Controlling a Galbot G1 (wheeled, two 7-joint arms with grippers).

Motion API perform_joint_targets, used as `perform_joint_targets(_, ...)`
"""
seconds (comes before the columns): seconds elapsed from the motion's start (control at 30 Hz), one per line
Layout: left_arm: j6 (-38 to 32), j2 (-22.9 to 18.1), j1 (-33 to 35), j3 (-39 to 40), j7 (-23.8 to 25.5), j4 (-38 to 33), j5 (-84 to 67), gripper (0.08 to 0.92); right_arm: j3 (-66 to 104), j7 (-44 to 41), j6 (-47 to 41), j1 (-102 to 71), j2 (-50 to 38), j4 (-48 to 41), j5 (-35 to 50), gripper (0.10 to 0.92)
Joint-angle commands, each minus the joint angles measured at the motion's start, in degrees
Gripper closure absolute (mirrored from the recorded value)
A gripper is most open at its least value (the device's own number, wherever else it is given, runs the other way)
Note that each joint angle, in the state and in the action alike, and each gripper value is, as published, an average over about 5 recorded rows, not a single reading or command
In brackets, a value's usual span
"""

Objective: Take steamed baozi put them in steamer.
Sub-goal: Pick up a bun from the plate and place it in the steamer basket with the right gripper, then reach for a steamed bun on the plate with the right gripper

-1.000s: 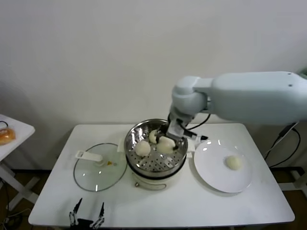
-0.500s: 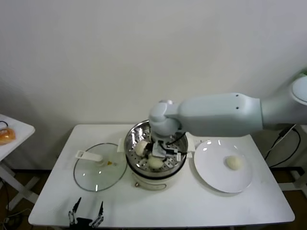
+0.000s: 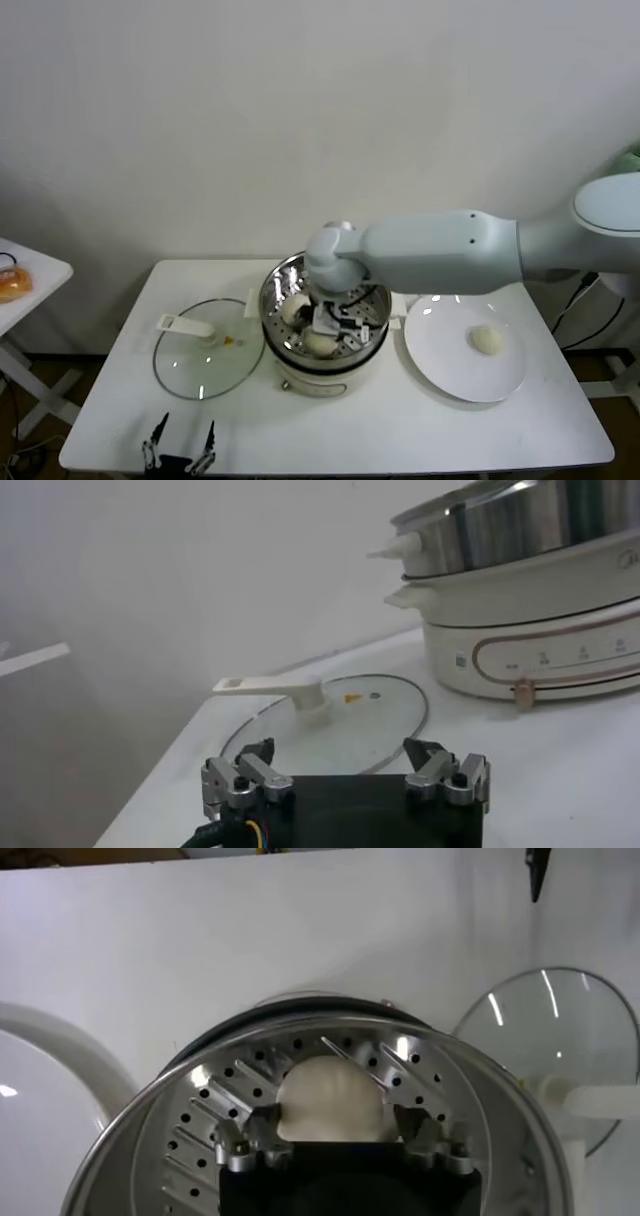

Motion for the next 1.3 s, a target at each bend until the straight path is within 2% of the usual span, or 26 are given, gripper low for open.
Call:
perform_joint_targets(0.03,0.1,-0.1,0.0,0.1,0.0,-0.1,0.2,0.177,-0.6,0.2,1.6,4.9,-2.0,0.0,3.8,0.213)
perform_joint_targets(0.27,0.1,-0.1,0.2,0.1,0.1,-0.2,0.5,0.177,-7.1,-4.7,0.5,13.5,-9.3,0.3,16.2,0.203)
perform_joint_targets(0.43,0.2,0.0,0.3,0.0,0.1,-0.3,0.5,0.177,-13.4,-6.0,-8.9,17.7,-15.8,-0.3,28.2,0.203)
perform_joint_targets(0.6,0.1,0.1,0.2,0.2,0.2,0.0,0.5,0.177,-16.5,-3.5,-19.7,16.9,-23.6,-0.4,33.2,0.203)
perform_joint_targets(0.73,0.1,0.1,0.0,0.3,0.2,0.2,0.5,0.177,-16.6,-2.5,-23.3,13.9,-30.1,-1.7,32.6,0.203)
perform_joint_targets(0.93,0.1,0.2,0.0,0.5,0.3,0.4,0.8,0.177,-14.1,-3.1,-22.4,8.0,-36.5,-6.8,24.7,0.203)
perform_joint_targets(1.3,0.1,0.0,0.9,0.3,0.2,0.3,1.5,0.177,0.7,-3.1,-20.2,-9.2,-37.6,-17.3,12.5,0.203)
